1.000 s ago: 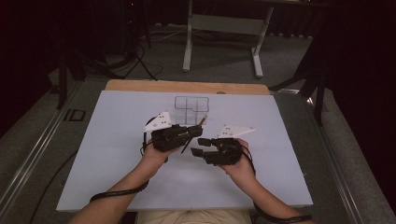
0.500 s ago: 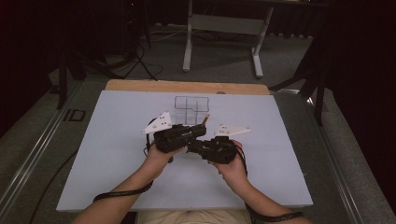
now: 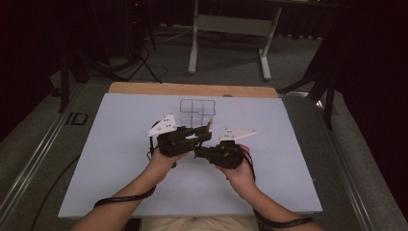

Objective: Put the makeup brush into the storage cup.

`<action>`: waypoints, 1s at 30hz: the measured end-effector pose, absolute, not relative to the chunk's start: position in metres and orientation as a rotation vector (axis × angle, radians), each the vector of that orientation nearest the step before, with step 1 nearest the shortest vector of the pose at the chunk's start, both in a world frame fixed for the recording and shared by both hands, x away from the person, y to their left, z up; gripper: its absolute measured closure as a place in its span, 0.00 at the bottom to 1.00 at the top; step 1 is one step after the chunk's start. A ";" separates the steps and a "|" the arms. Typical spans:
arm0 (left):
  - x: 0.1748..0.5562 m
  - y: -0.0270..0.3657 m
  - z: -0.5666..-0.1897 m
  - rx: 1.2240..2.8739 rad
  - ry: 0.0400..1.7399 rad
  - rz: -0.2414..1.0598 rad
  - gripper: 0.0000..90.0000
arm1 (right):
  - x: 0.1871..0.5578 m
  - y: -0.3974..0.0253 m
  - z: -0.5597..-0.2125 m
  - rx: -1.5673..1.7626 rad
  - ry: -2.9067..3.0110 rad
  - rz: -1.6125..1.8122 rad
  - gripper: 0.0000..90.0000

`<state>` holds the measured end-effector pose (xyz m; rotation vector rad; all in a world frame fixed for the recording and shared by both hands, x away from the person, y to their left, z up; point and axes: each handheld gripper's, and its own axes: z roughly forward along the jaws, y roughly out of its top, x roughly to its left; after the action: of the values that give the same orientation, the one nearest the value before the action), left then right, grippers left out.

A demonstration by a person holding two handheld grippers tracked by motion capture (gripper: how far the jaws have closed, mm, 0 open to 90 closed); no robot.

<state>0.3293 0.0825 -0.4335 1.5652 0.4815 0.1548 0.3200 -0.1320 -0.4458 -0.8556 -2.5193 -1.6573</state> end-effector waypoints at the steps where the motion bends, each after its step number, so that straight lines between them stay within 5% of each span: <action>1: 0.329 0.083 -0.433 1.562 0.485 0.160 0.74 | 0.320 -0.132 -0.446 -0.846 -2.546 -1.649 0.95; 22: 0.334 0.092 -0.414 1.641 0.562 0.177 0.66 | 0.324 -0.144 -0.448 -0.842 -2.866 -1.481 0.95; 30: 0.332 0.087 -0.403 1.749 0.558 0.174 0.36 | 0.325 -0.151 -0.450 -0.841 -2.929 -1.430 0.95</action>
<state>0.3316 0.0872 -0.4030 1.7487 0.5578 0.1745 0.3246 -0.1506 -0.4500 -0.8409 -2.9292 -1.4300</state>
